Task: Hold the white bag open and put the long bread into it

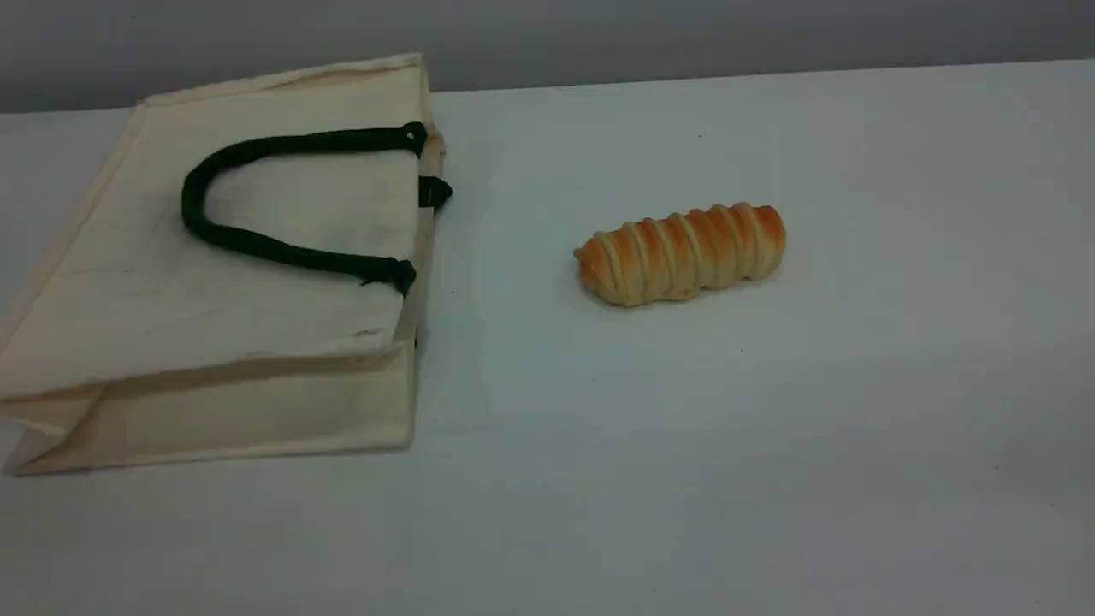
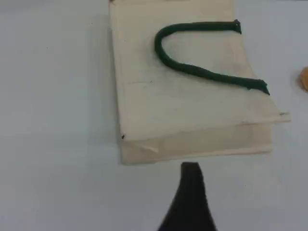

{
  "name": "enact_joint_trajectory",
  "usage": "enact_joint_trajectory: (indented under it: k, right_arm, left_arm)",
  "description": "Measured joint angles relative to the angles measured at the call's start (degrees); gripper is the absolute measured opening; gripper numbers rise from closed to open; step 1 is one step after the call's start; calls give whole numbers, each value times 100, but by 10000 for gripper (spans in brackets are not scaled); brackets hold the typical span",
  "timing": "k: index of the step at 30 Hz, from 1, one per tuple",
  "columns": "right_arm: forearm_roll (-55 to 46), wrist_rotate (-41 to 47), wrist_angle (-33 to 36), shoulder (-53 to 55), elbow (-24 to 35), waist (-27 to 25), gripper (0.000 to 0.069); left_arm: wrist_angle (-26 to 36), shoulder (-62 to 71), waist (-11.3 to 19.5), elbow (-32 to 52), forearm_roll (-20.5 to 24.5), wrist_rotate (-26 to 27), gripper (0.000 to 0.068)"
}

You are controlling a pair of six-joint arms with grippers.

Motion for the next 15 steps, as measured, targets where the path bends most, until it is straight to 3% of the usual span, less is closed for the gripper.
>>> enact_joint_trajectory:
  k: [15]
  right_arm:
    - [115,0,-49,0,0,0,533]
  left_arm:
    - [0,0,0,0,0,0,532]
